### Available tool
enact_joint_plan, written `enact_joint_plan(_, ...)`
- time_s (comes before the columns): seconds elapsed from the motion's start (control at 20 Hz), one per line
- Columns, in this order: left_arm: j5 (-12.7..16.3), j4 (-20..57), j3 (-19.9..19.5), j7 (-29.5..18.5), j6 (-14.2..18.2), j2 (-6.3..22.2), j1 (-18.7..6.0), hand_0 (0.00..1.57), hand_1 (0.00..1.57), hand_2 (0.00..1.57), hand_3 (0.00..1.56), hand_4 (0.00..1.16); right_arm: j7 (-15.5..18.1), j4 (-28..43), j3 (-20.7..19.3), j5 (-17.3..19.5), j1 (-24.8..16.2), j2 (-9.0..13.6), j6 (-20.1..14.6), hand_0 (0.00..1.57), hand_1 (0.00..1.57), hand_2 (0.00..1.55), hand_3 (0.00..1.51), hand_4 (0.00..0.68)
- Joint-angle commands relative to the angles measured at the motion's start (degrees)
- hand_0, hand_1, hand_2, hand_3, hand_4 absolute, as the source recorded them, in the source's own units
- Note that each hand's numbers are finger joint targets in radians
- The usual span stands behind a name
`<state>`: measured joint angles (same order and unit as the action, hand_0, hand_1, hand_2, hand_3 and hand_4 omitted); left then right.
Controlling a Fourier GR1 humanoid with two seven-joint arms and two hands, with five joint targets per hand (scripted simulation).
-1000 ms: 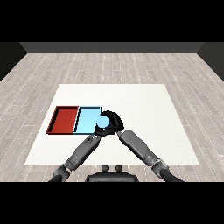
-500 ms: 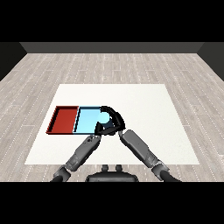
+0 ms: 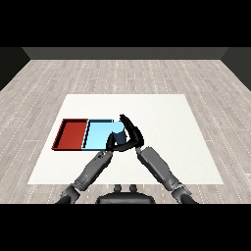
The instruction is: Pick the blue can and put it in the blue box
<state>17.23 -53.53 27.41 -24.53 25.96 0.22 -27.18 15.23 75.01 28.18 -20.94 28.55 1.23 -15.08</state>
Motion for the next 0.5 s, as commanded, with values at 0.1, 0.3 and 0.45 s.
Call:
enact_joint_plan(0.1,-1.5,3.4,-1.1,-0.7,1.9,-0.2,-3.2,1.57,1.57,1.57,1.5,1.13,-2.8,7.6,-2.8,1.3,-5.8,2.4,4.5,0.0,0.0,0.0,0.0,0.0)
enact_joint_plan(0.3,-1.7,-0.9,1.5,-1.9,2.6,-0.2,3.3,1.57,1.57,1.57,1.5,1.13,-5.3,13.0,-7.8,-0.4,-7.0,3.8,5.8,0.0,0.0,0.0,0.0,0.0)
enact_joint_plan(0.45,-1.4,6.8,-3.1,-3.6,-1.2,-0.2,-1.5,1.57,1.57,1.57,1.49,1.12,-3.8,16.8,-7.6,2.4,-12.0,4.2,4.5,0.0,0.0,0.0,0.0,0.0)
